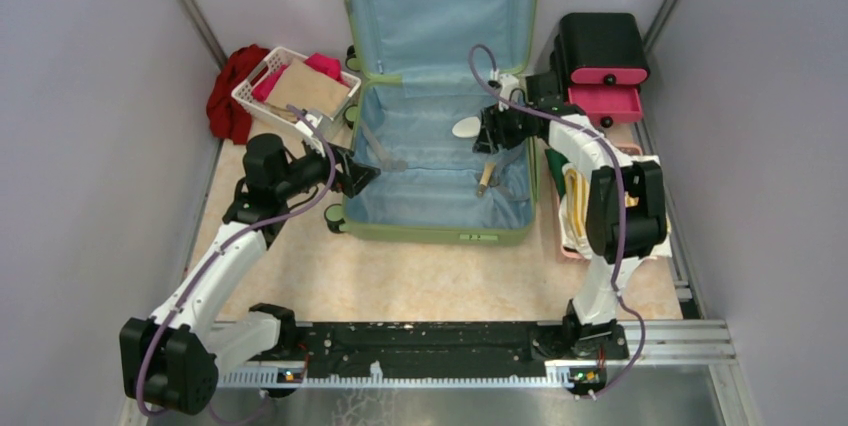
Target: Open, take out, and arrange the luggage
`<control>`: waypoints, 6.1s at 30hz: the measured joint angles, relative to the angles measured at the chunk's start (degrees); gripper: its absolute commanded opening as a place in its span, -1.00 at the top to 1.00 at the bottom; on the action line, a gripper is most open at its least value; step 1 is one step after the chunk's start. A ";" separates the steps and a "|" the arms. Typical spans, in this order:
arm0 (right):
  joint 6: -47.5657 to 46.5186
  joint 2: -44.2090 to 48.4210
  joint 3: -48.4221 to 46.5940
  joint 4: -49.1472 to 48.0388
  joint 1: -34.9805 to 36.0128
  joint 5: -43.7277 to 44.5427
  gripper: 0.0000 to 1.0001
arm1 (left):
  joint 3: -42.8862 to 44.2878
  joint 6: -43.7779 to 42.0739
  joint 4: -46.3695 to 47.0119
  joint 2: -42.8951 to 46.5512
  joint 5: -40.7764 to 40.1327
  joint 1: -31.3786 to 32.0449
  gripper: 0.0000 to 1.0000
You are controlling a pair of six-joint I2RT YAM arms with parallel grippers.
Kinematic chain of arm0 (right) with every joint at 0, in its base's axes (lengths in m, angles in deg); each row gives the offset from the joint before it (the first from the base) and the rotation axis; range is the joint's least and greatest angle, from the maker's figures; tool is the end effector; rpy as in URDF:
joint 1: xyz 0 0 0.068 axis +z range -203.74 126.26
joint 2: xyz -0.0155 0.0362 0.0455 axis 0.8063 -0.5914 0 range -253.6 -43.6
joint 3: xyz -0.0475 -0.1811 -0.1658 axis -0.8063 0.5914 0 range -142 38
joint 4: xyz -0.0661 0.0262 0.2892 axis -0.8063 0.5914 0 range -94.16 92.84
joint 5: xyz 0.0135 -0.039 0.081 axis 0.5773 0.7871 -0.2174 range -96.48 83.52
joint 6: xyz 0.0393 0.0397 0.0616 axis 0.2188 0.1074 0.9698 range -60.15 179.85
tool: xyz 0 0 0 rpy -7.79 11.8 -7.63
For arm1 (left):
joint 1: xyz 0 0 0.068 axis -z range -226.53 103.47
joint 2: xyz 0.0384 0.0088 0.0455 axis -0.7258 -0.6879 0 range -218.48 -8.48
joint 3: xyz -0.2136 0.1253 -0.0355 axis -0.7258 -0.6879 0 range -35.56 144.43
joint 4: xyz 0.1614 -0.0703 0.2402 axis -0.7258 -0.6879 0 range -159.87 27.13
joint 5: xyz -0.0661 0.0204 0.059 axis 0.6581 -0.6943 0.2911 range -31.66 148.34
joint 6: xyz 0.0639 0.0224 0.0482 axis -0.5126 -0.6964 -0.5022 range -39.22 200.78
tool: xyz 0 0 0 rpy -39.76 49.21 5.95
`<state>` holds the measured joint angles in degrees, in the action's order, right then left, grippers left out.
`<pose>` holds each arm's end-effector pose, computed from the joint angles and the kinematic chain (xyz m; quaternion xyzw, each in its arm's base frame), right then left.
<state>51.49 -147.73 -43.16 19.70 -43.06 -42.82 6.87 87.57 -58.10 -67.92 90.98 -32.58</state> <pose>0.4379 0.1263 0.1947 -0.2593 0.8524 0.2970 0.3436 0.2995 -0.1148 0.2664 0.2228 0.7345 -0.3236 0.5533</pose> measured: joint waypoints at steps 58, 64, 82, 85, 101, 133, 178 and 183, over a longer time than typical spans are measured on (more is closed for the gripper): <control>21.81 1.29 6.58 -0.33 8.20 25.62 1.00 | 0.00 -0.02 0.02 0.55 -0.04 -0.24 -0.98; 19.63 4.50 3.80 -0.96 0.72 15.76 1.00 | 0.00 -0.02 0.02 0.68 -0.07 -0.24 -0.98; -28.96 -0.13 -16.59 7.58 -21.31 5.20 1.00 | 0.00 0.00 0.04 0.68 -0.02 -0.35 -0.98; -40.79 -1.75 -16.59 8.90 -21.22 8.90 1.00 | 0.00 -0.02 0.02 0.68 -0.02 -0.35 -0.98; -76.56 -9.18 -16.65 6.60 -20.79 21.62 0.87 | 0.00 -0.04 0.00 0.68 -0.09 -0.35 -0.98; -73.16 -10.71 -13.57 -1.29 -19.10 26.49 0.16 | 0.00 -0.22 -0.02 0.68 -0.66 -0.35 -0.98; -78.36 -10.93 -6.40 4.00 -21.09 25.55 0.89 | 0.00 -0.22 -0.02 0.68 -0.61 -0.35 -0.98; -76.65 -10.93 -6.21 -1.81 -21.09 26.64 0.54 | 0.00 -0.22 -0.02 0.68 -0.61 -0.35 -0.98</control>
<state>-25.16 -158.66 -49.37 17.88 -64.16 -16.18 6.87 87.35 -58.12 -67.25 90.37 -32.93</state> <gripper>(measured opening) 0.119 0.988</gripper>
